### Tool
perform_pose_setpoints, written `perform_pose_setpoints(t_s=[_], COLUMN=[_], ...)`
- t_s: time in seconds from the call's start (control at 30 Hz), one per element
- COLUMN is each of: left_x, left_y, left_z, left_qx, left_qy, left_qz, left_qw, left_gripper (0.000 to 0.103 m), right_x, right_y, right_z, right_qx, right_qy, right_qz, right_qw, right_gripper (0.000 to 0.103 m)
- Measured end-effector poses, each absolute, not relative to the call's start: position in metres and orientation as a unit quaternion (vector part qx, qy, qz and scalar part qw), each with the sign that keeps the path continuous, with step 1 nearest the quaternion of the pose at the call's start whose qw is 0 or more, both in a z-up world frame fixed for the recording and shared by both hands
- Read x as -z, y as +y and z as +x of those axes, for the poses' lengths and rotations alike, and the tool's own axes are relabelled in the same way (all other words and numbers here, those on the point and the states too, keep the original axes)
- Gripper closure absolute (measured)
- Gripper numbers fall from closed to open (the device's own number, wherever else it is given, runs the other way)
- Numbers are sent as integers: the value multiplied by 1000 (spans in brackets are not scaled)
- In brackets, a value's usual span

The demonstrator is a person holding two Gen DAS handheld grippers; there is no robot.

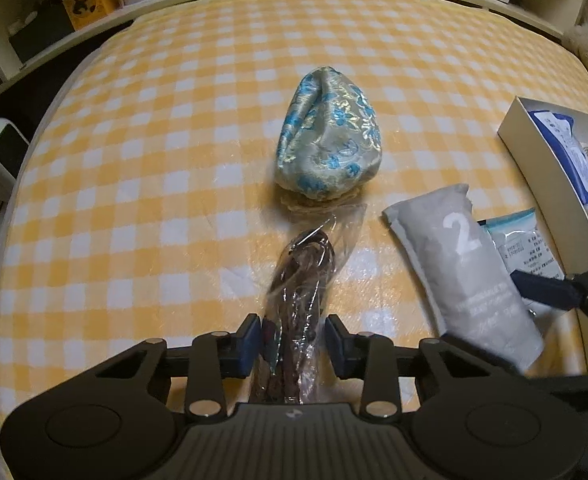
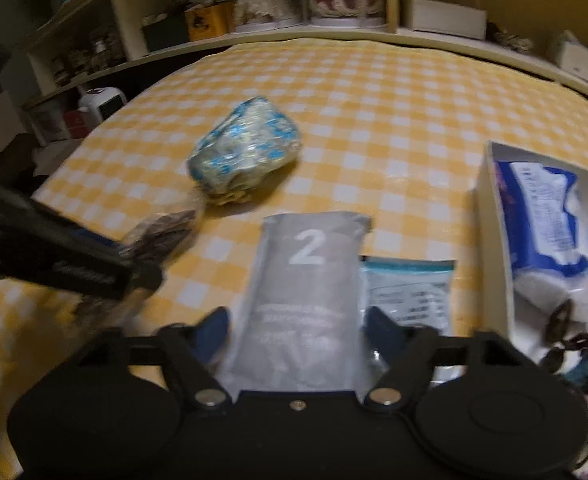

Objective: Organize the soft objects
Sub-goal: 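Grasp the clear bag of dark cord with the left tool while the right tool grasps the grey pouch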

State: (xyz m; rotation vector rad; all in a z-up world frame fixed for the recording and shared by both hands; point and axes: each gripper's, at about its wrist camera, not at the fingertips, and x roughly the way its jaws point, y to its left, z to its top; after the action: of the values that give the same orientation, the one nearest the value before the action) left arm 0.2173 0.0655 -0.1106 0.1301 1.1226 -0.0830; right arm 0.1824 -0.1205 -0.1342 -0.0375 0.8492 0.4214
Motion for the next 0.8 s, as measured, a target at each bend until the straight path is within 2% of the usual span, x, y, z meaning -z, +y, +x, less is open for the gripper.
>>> perform_pose_setpoints(t_s=[0.13, 0.17, 0.33, 0.5, 0.8], left_x=[116, 118, 124, 116, 90], left_y=[55, 53, 39, 42, 56], left_z=[219, 220, 213, 202, 189], left_qx=[40, 41, 51, 45, 27], left_qy=[530, 531, 533, 513, 461], left_qz=[66, 66, 60, 8, -63], left_qw=[844, 844, 842, 857, 885], left_gripper=[69, 70, 73, 74, 74], right_x=[140, 141, 137, 131, 105], right_y=[-110, -110, -117, -133, -151], right_z=[179, 179, 177, 175, 166], right_qx=[-211, -213, -219, -226, -226], right_qy=[411, 413, 417, 415, 382], right_qz=[-48, -46, -28, 7, 41], right_qw=[886, 884, 882, 881, 895], right_gripper=[34, 40, 51, 62, 63])
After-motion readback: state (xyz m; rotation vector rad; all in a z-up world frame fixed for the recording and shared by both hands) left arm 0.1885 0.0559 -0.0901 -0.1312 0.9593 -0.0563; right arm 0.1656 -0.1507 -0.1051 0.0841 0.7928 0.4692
